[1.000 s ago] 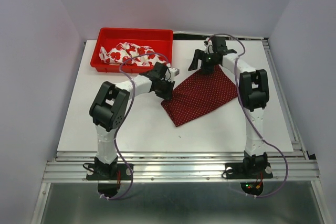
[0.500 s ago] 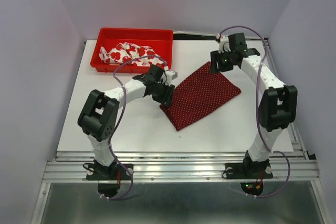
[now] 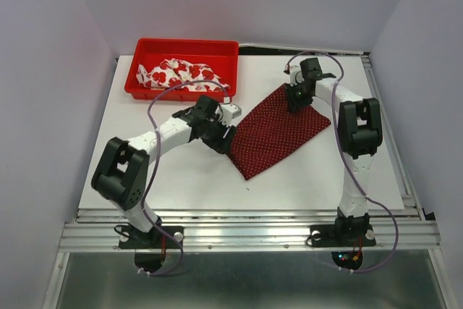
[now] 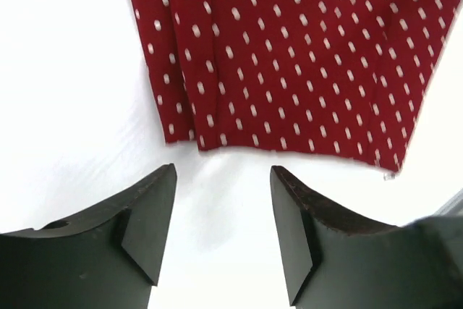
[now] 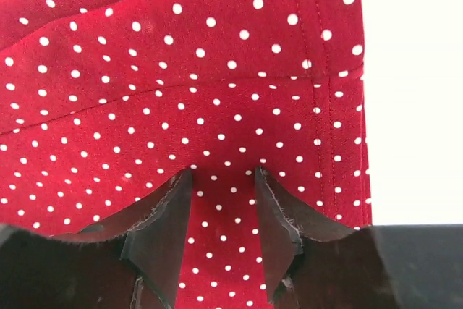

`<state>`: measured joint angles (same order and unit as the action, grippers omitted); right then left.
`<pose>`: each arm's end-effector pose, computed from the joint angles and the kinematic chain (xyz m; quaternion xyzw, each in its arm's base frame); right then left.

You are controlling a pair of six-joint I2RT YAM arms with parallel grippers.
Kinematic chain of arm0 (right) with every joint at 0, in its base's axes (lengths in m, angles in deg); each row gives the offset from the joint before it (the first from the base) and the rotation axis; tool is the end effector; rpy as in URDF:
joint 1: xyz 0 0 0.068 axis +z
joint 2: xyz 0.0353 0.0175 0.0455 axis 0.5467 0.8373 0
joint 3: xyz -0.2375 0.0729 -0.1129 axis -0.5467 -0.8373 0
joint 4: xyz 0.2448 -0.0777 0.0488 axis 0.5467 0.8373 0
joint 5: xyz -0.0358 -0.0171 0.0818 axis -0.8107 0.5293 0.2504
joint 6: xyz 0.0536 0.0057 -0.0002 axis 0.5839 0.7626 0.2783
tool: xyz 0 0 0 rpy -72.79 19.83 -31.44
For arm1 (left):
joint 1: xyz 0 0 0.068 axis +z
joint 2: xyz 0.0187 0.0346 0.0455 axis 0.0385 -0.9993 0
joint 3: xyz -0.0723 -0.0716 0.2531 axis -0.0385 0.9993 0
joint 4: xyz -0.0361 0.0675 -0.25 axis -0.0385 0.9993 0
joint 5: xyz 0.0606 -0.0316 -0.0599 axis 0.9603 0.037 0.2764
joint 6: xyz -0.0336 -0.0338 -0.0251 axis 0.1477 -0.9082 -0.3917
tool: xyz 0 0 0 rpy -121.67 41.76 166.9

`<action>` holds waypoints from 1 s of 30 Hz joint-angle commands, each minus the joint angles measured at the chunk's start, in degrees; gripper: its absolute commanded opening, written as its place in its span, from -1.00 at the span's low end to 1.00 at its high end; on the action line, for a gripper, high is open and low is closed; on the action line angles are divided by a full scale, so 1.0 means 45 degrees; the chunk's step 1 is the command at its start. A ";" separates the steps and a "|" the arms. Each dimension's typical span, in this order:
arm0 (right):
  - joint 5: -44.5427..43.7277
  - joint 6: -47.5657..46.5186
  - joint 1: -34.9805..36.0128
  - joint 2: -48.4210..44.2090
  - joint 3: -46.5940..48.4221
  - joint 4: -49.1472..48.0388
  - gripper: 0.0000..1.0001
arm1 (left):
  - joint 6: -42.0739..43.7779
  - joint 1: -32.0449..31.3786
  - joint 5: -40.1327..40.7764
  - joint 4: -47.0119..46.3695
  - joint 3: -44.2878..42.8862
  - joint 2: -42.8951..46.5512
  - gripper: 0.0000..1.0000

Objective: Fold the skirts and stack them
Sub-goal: Fold the skirt

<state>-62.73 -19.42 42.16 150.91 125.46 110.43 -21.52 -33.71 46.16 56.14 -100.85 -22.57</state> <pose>0.4651 0.0804 0.1712 -0.2139 0.9389 0.0782 0.2581 0.2941 -0.1944 0.2080 0.3628 0.8592 -0.2262 0.2812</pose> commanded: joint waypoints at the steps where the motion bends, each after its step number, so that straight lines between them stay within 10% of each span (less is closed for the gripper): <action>1: -0.0144 -0.1452 0.0047 0.1053 0.0797 -0.0875 -0.05 | 0.4035 -0.0165 -0.0484 -0.1577 0.1258 0.3181 0.46; 9: 0.2767 -0.1397 0.0652 -0.0350 0.1621 -0.1287 0.45 | 1.4634 -0.2254 -0.0817 -0.3473 0.4638 0.5880 0.45; 13: 0.3215 0.0219 0.0770 -0.1425 0.1640 -0.0822 0.62 | 1.6755 -0.3075 -0.0525 -0.4778 0.5363 0.4966 0.29; 22: 0.6593 0.4208 0.1745 -0.3575 -0.2301 -0.1052 0.15 | 1.3461 -0.1808 -0.1714 -0.6133 0.4386 0.4452 0.11; 30: 0.5641 0.2299 0.3309 -0.2073 -0.3593 0.0604 0.08 | 1.0823 -0.0850 -0.2204 -0.4434 0.4502 0.7069 0.22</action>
<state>-36.22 -5.45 56.30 139.15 110.91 107.81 33.23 -38.39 38.84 34.04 -79.91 4.32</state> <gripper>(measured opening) 0.541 0.601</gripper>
